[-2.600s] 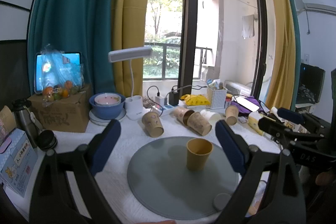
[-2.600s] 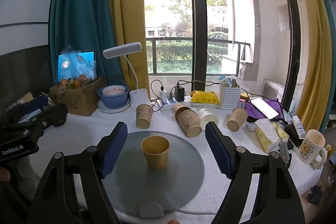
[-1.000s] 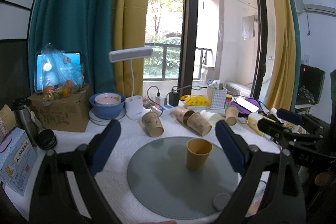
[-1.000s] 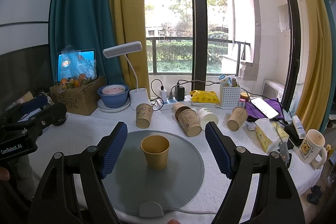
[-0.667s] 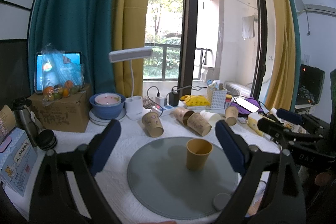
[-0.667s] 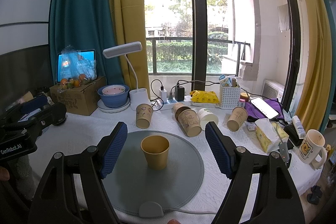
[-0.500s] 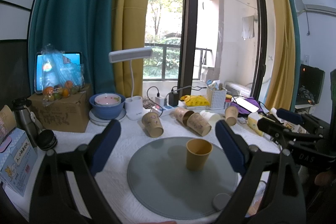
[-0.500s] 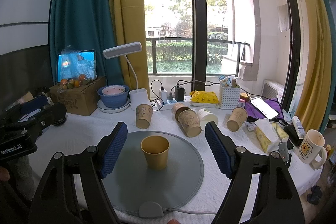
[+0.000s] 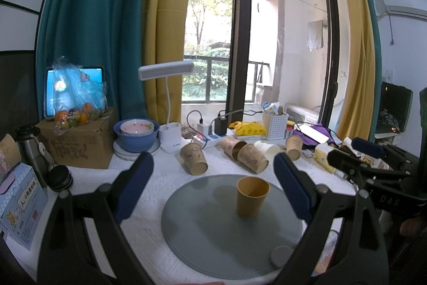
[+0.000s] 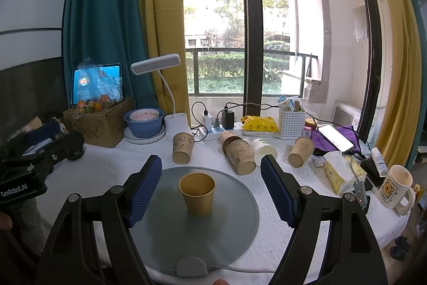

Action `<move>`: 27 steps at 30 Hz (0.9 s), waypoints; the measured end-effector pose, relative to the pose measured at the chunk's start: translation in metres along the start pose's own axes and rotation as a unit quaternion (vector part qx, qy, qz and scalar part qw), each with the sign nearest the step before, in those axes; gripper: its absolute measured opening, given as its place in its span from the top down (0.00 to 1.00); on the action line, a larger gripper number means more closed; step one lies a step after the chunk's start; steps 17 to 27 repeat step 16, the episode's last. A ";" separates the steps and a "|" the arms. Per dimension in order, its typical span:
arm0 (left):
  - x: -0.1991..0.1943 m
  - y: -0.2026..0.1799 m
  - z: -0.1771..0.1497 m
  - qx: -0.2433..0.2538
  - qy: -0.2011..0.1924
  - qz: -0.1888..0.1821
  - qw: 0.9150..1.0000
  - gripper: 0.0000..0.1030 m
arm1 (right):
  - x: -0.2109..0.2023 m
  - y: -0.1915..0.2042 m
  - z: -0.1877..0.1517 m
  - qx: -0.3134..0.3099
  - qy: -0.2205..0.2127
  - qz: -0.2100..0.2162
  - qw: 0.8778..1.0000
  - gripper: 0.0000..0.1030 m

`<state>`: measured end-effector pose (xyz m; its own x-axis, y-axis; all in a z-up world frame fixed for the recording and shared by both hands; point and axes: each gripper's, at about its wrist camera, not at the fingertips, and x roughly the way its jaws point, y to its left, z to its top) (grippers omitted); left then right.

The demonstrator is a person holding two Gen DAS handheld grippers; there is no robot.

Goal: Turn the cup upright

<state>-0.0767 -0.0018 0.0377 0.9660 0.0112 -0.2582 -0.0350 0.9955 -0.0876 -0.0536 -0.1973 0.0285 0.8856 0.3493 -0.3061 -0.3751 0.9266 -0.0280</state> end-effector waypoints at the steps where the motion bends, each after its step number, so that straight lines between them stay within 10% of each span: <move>1: 0.000 0.000 0.000 0.000 0.000 0.000 1.000 0.10 | 0.000 0.000 0.000 0.000 0.000 0.000 1.000 0.23; 27: -0.004 0.000 0.004 -0.005 -0.007 -0.003 1.000 0.10 | -0.001 0.000 0.000 0.000 0.000 0.001 1.000 0.23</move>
